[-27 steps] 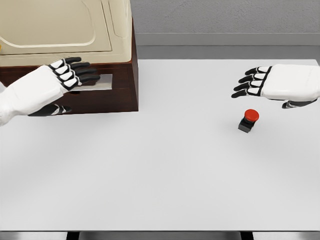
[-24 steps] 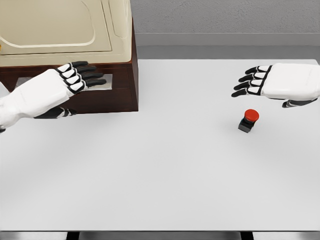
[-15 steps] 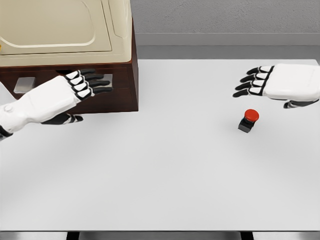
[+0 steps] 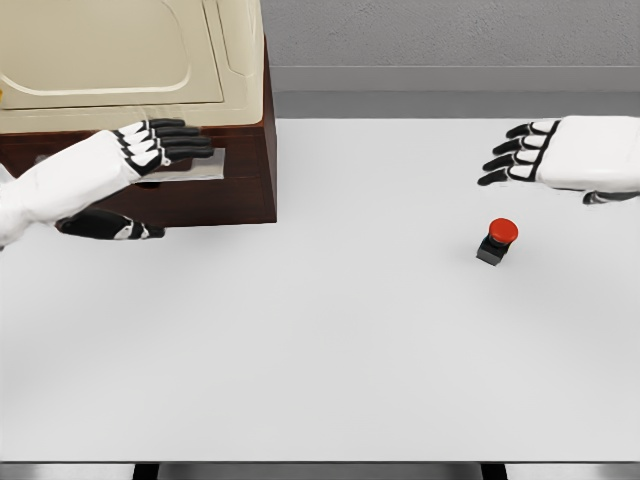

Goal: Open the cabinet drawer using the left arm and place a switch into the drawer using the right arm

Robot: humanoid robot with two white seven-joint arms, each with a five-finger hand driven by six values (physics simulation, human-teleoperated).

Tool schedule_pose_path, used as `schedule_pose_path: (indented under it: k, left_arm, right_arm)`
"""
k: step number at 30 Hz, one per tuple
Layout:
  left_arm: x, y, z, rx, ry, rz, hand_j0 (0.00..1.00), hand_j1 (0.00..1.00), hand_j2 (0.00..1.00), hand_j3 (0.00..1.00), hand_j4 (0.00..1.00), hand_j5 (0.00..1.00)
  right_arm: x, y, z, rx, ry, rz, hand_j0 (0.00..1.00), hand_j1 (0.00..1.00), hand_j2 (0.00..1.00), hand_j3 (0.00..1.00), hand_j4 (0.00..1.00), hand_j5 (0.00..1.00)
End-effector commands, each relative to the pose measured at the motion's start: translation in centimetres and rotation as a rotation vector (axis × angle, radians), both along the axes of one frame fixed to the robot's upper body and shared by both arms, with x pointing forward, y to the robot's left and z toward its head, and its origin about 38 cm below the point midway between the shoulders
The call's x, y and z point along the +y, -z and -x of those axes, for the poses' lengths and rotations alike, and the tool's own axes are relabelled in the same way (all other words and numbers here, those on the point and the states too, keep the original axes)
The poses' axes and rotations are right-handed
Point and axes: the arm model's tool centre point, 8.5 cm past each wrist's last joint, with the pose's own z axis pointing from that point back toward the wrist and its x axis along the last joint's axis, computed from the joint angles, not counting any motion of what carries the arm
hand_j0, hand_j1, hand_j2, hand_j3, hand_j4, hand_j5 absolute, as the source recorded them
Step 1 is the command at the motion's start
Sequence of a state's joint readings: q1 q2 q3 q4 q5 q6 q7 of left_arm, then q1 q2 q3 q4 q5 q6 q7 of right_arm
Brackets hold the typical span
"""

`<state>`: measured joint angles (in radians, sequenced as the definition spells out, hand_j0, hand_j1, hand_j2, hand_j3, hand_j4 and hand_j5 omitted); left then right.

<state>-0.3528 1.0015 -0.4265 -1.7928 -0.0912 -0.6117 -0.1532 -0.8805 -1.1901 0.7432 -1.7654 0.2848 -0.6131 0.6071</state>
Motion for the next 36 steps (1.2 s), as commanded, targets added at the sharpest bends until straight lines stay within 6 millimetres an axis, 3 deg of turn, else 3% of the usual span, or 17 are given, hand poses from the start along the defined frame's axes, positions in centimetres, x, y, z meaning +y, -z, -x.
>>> schedule_pose_path:
  k: [1,5,10,22,29,36]
  left_arm:
    - [-0.1,0.9,0.1,0.047,0.01,0.003,1.0,1.0,1.0,1.0,1.0,1.0]
    - [0.1,1.4,-0.5,0.077,-0.057,-0.015,1.0,1.0,1.0,1.0,1.0,1.0]
    - [1.3,2.2,-1.9,0.108,-0.205,-0.062,1.0,1.0,1.0,1.0,1.0,1.0]
    - [0.5,4.4,-1.3,0.151,-0.201,-0.095,1.0,1.0,1.0,1.0,1.0,1.0]
    - [1.1,5.3,-1.0,0.18,-0.214,-0.101,1.0,1.0,1.0,1.0,1.0,1.0]
    - [2.0,6.1,-0.9,0.205,-0.236,-0.102,1.0,1.0,1.0,1.0,1.0,1.0]
  right_arm:
    - [0.7,0.3,-0.1,0.01,-0.015,-0.016,1.0,1.0,1.0,1.0,1.0,1.0]
    - [2.1,3.1,-0.3,0.077,-0.047,-0.009,1.0,1.0,1.0,1.0,1.0,1.0]
    - [0.9,5.4,-1.9,0.123,0.011,0.004,1.0,1.0,1.0,1.0,1.0,1.0]
    - [0.9,8.2,-3.0,0.178,0.039,0.018,1.0,1.0,1.0,1.0,1.0,1.0]
    - [1.0,9.6,-4.6,0.189,0.07,0.013,1.0,1.0,1.0,1.0,1.0,1.0]
    - [0.7,10.9,-4.6,0.22,0.08,0.036,1.0,1.0,1.0,1.0,1.0,1.0]
